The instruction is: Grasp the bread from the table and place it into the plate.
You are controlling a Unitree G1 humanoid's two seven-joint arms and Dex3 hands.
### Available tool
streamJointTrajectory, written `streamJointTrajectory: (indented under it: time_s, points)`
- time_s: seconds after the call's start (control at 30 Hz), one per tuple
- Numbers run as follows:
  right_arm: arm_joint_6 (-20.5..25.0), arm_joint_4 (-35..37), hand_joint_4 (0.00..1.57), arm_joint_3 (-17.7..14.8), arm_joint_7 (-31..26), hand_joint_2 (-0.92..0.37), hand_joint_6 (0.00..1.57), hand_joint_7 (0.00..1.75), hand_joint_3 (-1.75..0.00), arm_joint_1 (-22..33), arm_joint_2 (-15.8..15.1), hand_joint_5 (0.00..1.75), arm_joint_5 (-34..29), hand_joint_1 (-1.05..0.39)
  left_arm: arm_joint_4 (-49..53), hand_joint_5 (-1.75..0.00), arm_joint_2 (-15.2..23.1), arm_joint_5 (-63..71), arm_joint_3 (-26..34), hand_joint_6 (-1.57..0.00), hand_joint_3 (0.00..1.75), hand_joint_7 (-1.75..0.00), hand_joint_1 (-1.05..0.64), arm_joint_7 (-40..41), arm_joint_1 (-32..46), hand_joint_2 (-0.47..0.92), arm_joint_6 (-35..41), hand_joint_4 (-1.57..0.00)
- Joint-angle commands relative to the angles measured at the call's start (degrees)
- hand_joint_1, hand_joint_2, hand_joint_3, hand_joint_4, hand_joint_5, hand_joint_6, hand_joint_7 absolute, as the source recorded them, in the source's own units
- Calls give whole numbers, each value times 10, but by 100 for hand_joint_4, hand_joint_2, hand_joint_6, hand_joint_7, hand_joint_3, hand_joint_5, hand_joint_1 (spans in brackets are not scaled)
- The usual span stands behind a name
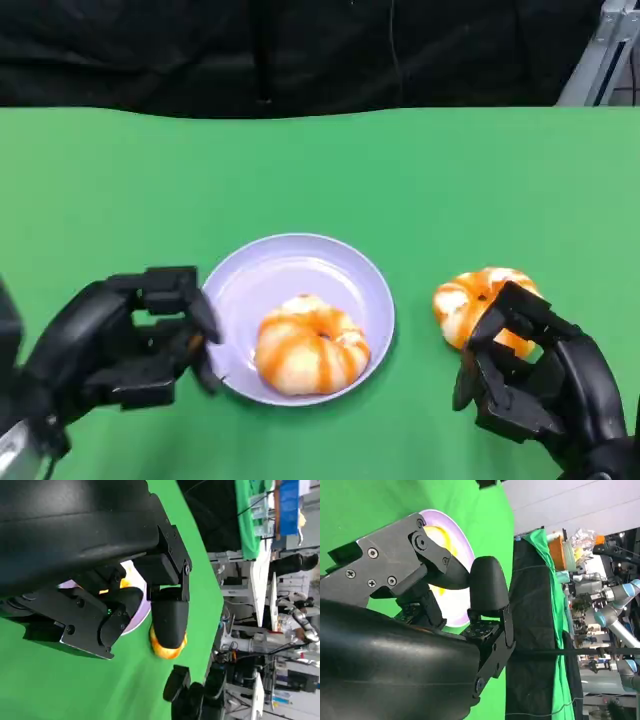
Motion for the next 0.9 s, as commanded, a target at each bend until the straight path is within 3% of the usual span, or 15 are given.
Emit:
streamJointTrajectory:
  time_s: [0.03,0.27,0.9]
  points:
    - [1,-3,87,-5,0,-59,64,172,-115,-3,-8,175,5,-9,-13,-175,16,-18,32,-76,132,-175,5,-31,44,62,4,-93]
    - [-3,4,86,-7,1,-59,64,172,-114,-6,-10,175,3,-10,23,-175,7,-24,45,-77,126,-175,8,-73,69,67,-10,-93]
    - [-1,2,84,-7,9,-60,62,172,-113,-2,-9,175,7,-10,68,-175,1,2,50,-71,112,-175,6,-66,54,72,-6,-87]
